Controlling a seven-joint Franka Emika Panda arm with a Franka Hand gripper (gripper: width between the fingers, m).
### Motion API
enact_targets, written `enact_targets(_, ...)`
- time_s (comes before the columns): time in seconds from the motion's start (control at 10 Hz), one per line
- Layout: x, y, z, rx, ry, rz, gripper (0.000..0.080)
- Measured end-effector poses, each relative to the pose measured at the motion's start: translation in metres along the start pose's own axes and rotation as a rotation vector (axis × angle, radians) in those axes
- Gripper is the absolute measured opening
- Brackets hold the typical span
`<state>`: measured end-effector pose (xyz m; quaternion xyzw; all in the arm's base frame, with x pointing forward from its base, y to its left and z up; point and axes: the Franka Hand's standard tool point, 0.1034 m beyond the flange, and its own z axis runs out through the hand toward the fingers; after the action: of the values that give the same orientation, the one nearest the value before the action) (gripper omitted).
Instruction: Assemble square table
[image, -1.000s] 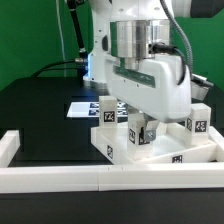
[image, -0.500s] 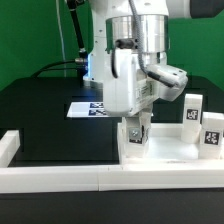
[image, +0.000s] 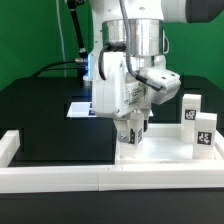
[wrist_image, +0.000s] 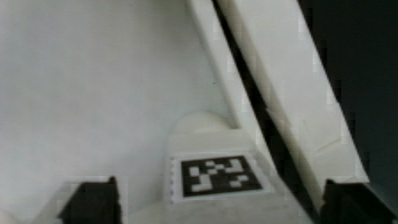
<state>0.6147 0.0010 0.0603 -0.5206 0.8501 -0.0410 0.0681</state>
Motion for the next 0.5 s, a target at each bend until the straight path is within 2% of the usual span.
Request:
enact_targets(0.1,-0.001,0.000,0.000,0.000,0.000,-0.002,0.0621)
enact_targets(0.2,-0.006,0.002,-0.005,0.003,-0.008,-0.013,0.0621)
enact_targets(0.5,-0.016,0.004,-0.042,0.029,-0.059,-0.033,0.0648)
